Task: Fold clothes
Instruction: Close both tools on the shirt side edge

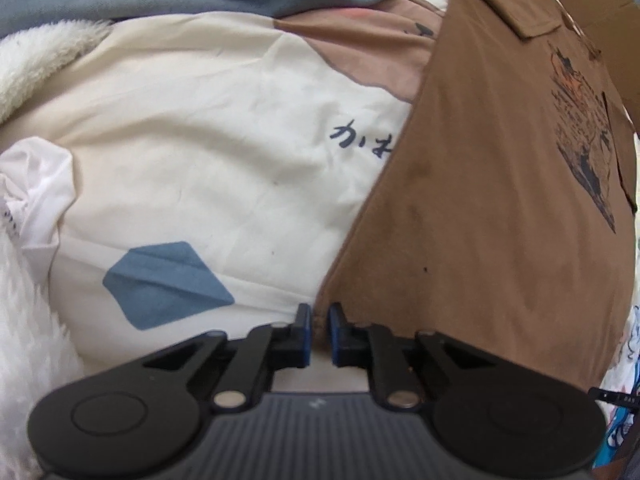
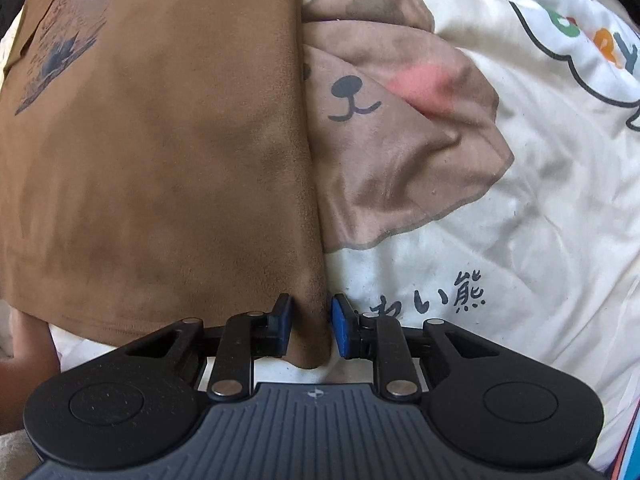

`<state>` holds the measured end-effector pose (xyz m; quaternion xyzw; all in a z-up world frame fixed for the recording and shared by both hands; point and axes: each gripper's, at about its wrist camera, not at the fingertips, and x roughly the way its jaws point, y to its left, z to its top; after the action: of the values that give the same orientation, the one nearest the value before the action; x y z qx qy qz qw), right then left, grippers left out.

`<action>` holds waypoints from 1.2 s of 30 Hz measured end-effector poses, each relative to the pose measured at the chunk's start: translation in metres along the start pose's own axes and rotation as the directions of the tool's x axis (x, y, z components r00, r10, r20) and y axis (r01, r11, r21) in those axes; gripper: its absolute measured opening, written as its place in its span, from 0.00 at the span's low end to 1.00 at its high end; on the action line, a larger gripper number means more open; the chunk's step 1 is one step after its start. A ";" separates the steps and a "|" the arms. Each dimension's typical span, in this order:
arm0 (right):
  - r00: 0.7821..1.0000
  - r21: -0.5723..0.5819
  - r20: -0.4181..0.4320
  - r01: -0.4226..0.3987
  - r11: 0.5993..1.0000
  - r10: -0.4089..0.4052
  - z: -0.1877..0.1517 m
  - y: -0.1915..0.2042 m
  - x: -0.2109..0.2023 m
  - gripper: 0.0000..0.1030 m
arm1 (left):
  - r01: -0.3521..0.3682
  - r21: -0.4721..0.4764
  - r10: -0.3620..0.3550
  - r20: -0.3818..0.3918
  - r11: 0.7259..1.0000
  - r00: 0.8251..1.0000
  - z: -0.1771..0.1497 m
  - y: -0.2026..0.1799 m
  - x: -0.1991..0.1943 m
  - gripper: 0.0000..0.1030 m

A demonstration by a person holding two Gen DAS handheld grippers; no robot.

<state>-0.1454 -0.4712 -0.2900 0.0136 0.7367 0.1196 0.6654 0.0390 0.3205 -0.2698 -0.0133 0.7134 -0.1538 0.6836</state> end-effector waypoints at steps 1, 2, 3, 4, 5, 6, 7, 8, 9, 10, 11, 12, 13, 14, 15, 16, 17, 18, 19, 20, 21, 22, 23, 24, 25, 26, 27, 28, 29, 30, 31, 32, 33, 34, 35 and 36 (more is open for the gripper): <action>1.000 -0.002 -0.001 0.000 1.000 0.000 0.000 0.001 0.001 0.28 | -0.001 0.000 0.001 0.002 1.000 1.000 0.000 0.000 -0.001 0.09; 1.000 -0.004 -0.002 0.001 1.000 -0.001 -0.001 0.001 0.003 0.28 | -0.002 -0.001 0.002 0.004 1.000 1.000 -0.001 0.001 -0.002 0.09; 1.000 -0.006 -0.003 0.001 1.000 -0.001 -0.002 0.002 0.005 0.28 | -0.003 -0.004 0.003 0.003 1.000 1.000 -0.001 0.001 -0.002 0.09; 1.000 -0.008 -0.004 0.002 1.000 -0.002 -0.002 0.002 0.006 0.28 | -0.004 -0.007 0.004 0.003 1.000 1.000 -0.001 0.001 -0.002 0.11; 1.000 -0.007 -0.002 0.002 1.000 -0.002 -0.003 0.002 0.007 0.28 | -0.002 -0.013 0.002 0.002 1.000 1.000 -0.001 0.001 -0.002 0.11; 1.000 -0.004 -0.001 0.001 1.000 -0.001 -0.003 0.002 0.007 0.28 | 0.000 -0.019 0.001 0.001 1.000 1.000 -0.001 0.002 -0.002 0.12; 1.000 0.000 -0.002 -0.001 1.000 0.001 -0.004 0.001 0.006 0.28 | -0.002 -0.019 0.002 0.003 1.000 1.000 0.000 0.001 -0.001 0.15; 1.000 0.003 -0.004 -0.005 1.000 0.005 -0.004 0.001 0.006 0.28 | -0.004 -0.016 0.004 0.008 1.000 1.000 0.000 0.000 -0.001 0.17; 1.000 0.005 -0.009 -0.008 1.000 0.008 -0.005 0.000 0.006 0.27 | -0.001 -0.014 0.001 0.012 1.000 1.000 0.000 -0.001 0.000 0.22; 1.000 0.006 -0.015 -0.010 1.000 0.010 -0.006 -0.001 0.006 0.27 | 0.001 -0.011 -0.001 0.012 1.000 1.000 0.000 -0.002 0.001 0.27; 1.000 0.009 -0.016 -0.011 1.000 0.011 -0.007 -0.001 0.006 0.27 | 0.003 -0.007 -0.003 0.011 1.000 1.000 0.001 -0.003 0.002 0.29; 1.000 0.011 -0.015 -0.011 1.000 0.011 -0.008 -0.001 0.005 0.27 | -0.001 -0.003 0.001 0.013 1.000 1.000 0.001 -0.003 0.003 0.31; 1.000 0.009 -0.013 -0.011 1.000 0.011 -0.009 -0.001 0.005 0.22 | -0.004 0.002 0.004 0.014 1.000 1.000 0.000 -0.004 0.004 0.31; 1.000 0.005 -0.012 -0.013 1.000 0.013 -0.009 0.000 0.004 0.17 | -0.006 0.003 0.006 0.016 1.000 1.000 0.000 -0.004 0.005 0.31; 1.000 0.011 -0.011 -0.018 1.000 0.018 -0.009 0.001 0.004 0.08 | -0.003 -0.001 0.003 0.018 1.000 1.000 0.000 -0.003 0.004 0.29; 1.000 0.014 -0.012 -0.018 1.000 0.018 -0.010 0.002 0.002 0.06 | 0.000 -0.005 0.000 0.020 1.000 1.000 -0.001 -0.002 0.004 0.29; 1.000 0.009 -0.014 -0.015 1.000 0.015 -0.010 0.003 0.001 0.04 | -0.003 -0.004 0.003 0.017 1.000 1.000 -0.001 -0.001 0.003 0.26; 1.000 0.005 -0.015 -0.013 1.000 0.013 -0.010 0.004 -0.001 0.04 | -0.011 0.002 0.011 0.007 1.000 1.000 -0.001 0.000 0.003 0.15; 1.000 0.004 -0.016 -0.009 1.000 0.010 -0.010 0.004 -0.003 0.04 | -0.013 0.009 0.013 -0.012 1.000 1.000 -0.001 0.002 0.002 0.10; 1.000 0.005 -0.016 -0.006 1.000 0.006 -0.011 0.004 -0.006 0.04 | -0.006 0.006 0.006 -0.020 1.000 1.000 -0.001 0.004 0.001 0.10; 1.000 0.007 -0.016 -0.005 1.000 0.005 -0.011 0.004 -0.009 0.03 | 0.001 0.001 -0.001 -0.019 1.000 1.000 -0.001 0.006 -0.002 0.08; 1.000 0.009 -0.015 -0.002 1.000 0.002 -0.012 0.004 -0.014 0.03 | 0.007 -0.003 -0.007 -0.018 1.000 1.000 0.000 0.007 -0.005 0.07; 1.000 0.018 -0.012 -0.005 1.000 0.005 -0.012 0.004 -0.019 0.03 | 0.007 -0.006 -0.007 -0.020 1.000 1.000 0.000 0.008 -0.008 0.07; 1.000 0.030 -0.008 -0.010 0.999 0.010 -0.013 0.004 -0.025 0.03 | 0.008 -0.008 -0.008 -0.023 1.000 1.000 0.001 0.009 -0.010 0.07; 1.000 0.042 -0.002 -0.017 0.999 0.017 -0.012 0.003 -0.031 0.03 | 0.008 -0.010 -0.008 -0.026 1.000 1.000 0.002 0.010 -0.013 0.07; 1.000 0.050 0.009 -0.023 0.999 0.023 -0.012 0.003 -0.038 0.03 | 0.006 -0.013 -0.006 -0.026 1.000 1.000 0.002 0.010 -0.018 0.07; 0.999 0.056 0.020 -0.027 0.998 0.026 -0.011 0.003 -0.046 0.03 | 0.009 -0.015 -0.010 -0.022 1.000 1.000 0.003 0.010 -0.023 0.06; 0.999 0.068 0.031 -0.033 0.997 0.031 -0.011 0.002 -0.054 0.03 | 0.014 -0.018 -0.014 -0.018 1.000 1.000 0.004 0.010 -0.028 0.06; 0.998 0.084 0.043 -0.042 0.996 0.038 -0.010 0.001 -0.061 0.03 | 0.023 -0.020 -0.023 -0.009 1.000 1.000 0.004 0.009 -0.035 0.06; 0.997 0.100 0.057 -0.051 0.994 0.045 -0.012 0.001 -0.069 0.03 | 0.032 -0.022 -0.032 -0.001 0.999 0.999 0.005 0.009 -0.041 0.06; 0.996 0.110 0.071 -0.060 0.992 0.052 -0.013 0.002 -0.077 0.03 | 0.042 -0.026 -0.042 0.010 0.999 0.999 0.005 0.003 -0.048 0.06; 0.995 0.116 0.085 -0.069 0.991 0.059 -0.014 0.003 -0.085 0.03 | 0.052 -0.030 -0.052 0.021 0.998 0.998 0.005 -0.002 -0.055 0.06; 0.993 0.119 0.099 -0.077 0.990 0.065 -0.011 -0.001 -0.093 0.03 | 0.063 -0.034 -0.062 0.032 0.997 0.998 0.006 -0.008 -0.062 0.06; 0.992 0.125 0.110 -0.081 0.989 0.067 -0.007 -0.004 -0.100 0.03 | 0.073 -0.037 -0.071 0.043 0.997 0.997 0.006 -0.013 -0.068 0.06; 0.990 0.131 0.120 -0.083 0.988 0.068 -0.005 -0.004 -0.108 0.03 | 0.081 -0.027 -0.079 0.050 0.996 0.996 0.007 -0.015 -0.075 0.06; 0.989 0.138 0.129 -0.088 0.987 0.070 -0.006 -0.005 -0.114 0.03 | 0.083 -0.016 -0.082 0.053 0.996 0.995 0.006 -0.014 -0.076 0.06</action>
<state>-0.1372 -0.4974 -0.1796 0.0980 0.6995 0.0916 0.7019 0.0475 0.3237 -0.1929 -0.0533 0.6954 -0.1750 0.6950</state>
